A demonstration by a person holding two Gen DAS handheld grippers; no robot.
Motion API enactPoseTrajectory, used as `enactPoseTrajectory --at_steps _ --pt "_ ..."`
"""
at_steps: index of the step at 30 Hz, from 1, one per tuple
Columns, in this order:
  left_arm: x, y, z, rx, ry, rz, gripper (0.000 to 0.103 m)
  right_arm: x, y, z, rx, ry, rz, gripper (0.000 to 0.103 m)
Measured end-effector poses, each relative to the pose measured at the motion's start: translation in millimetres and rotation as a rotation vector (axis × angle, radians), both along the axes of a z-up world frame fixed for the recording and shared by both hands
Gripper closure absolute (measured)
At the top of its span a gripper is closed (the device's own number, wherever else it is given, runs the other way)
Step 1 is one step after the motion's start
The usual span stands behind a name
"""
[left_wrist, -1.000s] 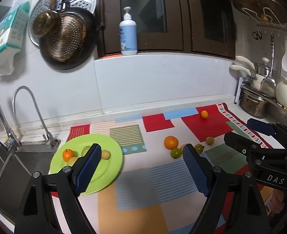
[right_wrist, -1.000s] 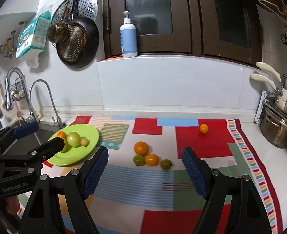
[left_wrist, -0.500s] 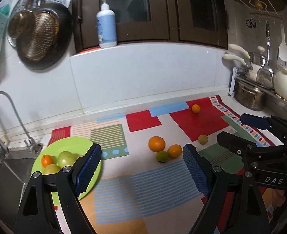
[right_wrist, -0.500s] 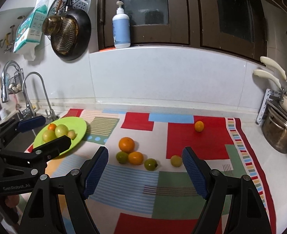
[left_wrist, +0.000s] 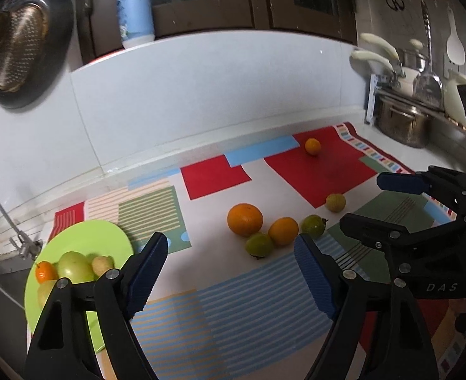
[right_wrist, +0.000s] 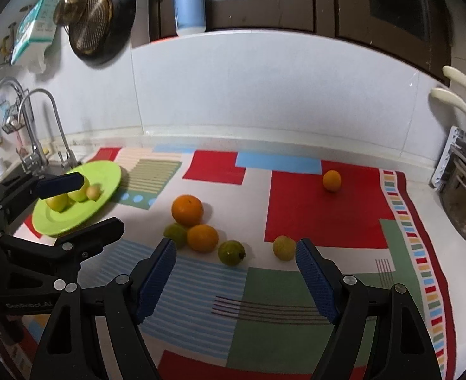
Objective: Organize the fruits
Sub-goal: 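Withdraw both tools from the plate toward the small green citrus fruits, then close right gripper on a green lime while left gripper grasps another lime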
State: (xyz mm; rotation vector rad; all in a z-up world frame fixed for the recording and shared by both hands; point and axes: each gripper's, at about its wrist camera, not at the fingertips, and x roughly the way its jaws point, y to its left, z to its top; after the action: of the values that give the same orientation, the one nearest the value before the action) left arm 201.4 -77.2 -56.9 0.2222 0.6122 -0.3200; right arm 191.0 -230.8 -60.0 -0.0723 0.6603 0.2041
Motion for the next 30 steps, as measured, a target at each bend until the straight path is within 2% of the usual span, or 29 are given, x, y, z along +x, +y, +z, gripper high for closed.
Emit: enactPoseTrajectory --at_steps 4,6,10,15,18,30 --pt "12 -4 -14 0.006 0.035 -0.021 0.027 12 0 -12 -0.008 0.031 0.016 0.025" --pt "19 -5 -21 -0.003 0.067 -0.036 0.033 18 0 -20 -0.009 0.053 0.028 0.026" --pt "30 -8 -34 -0.016 0.112 -0.059 0.040 30 -1 -33 0.011 0.102 0.055 0.033" --pt "41 -12 -43 -0.026 0.149 -0.080 0.048 37 2 -42 -0.002 0.119 0.080 0.036" --pt "48 -15 -49 -0.049 0.180 -0.090 0.055 43 2 -46 0.010 0.136 0.094 0.042" --pt "64 -20 -56 -0.091 0.242 -0.111 0.066 62 2 -57 0.081 0.218 0.111 0.054"
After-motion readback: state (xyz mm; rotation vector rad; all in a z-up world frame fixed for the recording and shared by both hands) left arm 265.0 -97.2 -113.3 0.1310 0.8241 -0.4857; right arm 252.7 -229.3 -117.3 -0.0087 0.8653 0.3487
